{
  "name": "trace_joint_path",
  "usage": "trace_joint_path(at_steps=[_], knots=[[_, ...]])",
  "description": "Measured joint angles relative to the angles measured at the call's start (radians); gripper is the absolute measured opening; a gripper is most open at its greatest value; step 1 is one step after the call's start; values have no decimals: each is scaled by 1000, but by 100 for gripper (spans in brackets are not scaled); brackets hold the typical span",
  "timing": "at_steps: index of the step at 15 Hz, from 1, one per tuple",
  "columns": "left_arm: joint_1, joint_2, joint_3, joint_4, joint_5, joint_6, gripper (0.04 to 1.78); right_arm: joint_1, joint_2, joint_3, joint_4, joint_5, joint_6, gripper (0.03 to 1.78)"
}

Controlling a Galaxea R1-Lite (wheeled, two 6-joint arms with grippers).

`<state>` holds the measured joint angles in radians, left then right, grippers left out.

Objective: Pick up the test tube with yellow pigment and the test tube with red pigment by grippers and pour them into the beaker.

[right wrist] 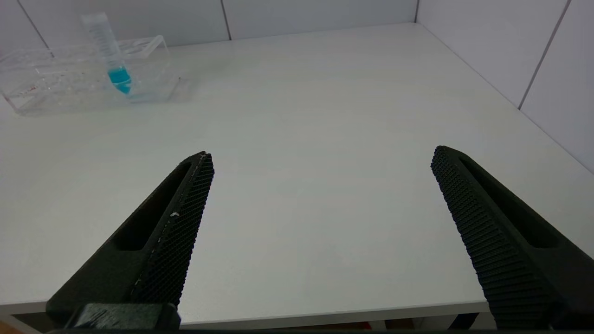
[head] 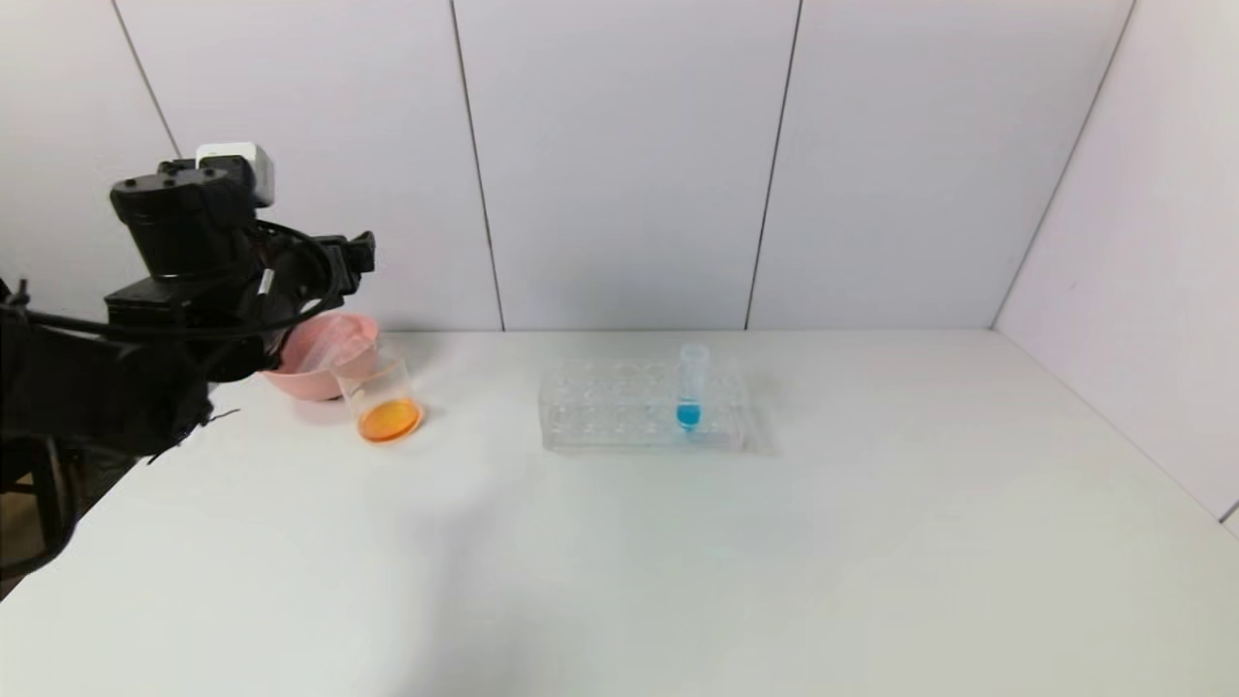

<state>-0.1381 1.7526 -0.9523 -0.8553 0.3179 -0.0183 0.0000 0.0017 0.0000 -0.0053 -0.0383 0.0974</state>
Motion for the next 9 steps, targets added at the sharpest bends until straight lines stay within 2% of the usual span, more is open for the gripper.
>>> trace_joint_path(at_steps=[2, 4, 9], knots=[[-16, -133, 144, -26, -121, 11, 176, 0, 0, 0, 0, 0, 0, 171], [-23, -266, 256, -38, -196, 19, 176, 0, 0, 0, 0, 0, -1, 171], [-26, -541, 441, -28, -202, 76, 176, 0, 0, 0, 0, 0, 0, 171]])
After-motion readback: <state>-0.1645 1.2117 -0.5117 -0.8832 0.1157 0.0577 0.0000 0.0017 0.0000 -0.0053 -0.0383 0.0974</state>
